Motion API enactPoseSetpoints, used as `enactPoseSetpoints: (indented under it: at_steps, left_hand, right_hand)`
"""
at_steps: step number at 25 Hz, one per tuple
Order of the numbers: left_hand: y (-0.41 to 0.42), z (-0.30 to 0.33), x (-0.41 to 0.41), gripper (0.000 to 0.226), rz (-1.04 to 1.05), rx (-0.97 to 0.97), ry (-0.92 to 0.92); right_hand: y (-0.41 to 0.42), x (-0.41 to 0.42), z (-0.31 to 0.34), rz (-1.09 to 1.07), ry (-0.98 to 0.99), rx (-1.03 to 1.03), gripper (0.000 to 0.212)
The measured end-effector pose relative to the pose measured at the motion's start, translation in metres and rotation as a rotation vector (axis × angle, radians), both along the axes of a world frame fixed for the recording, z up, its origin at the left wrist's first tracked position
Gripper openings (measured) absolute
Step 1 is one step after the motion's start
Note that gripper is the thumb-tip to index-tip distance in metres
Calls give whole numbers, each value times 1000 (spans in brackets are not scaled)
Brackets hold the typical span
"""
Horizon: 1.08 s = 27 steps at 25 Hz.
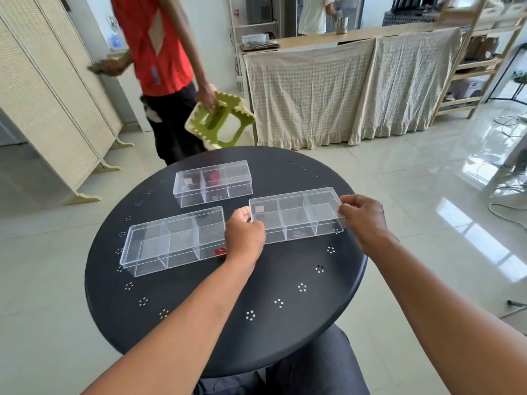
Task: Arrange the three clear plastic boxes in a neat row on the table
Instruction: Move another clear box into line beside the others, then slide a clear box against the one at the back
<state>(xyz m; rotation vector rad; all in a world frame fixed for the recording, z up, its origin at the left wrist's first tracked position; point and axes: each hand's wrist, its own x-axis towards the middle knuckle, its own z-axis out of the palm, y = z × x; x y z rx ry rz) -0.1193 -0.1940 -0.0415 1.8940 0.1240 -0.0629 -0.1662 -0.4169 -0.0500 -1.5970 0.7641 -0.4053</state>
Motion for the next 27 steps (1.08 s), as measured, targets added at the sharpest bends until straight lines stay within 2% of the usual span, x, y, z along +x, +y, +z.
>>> enactPoseSetpoints:
  at_steps: [2, 5, 11, 15, 19, 24, 27]
  left_hand:
    - [3, 8, -4, 42, -45, 75, -70]
    - [19, 31, -8, 55, -81, 87, -203]
    - [103, 71, 20, 40, 118, 67, -329]
    - [156, 73, 52, 30, 179, 77, -237]
    - [188, 59, 98, 8, 169, 117, -122]
    - [186, 42, 160, 15, 185, 50, 21]
    - [179, 28, 199, 9, 138, 30, 117]
  right_hand:
    - [4, -2, 11, -25, 51, -108, 32]
    - [18, -4, 36, -41, 33, -289, 38]
    - [69, 16, 72, 79, -119, -377, 32]
    - [106, 52, 78, 174, -129, -355, 22]
    - [129, 104, 74, 247, -92, -315, 24]
    - [134, 170, 62, 256, 50, -365, 27]
    - [128, 210, 41, 227, 146, -355, 28]
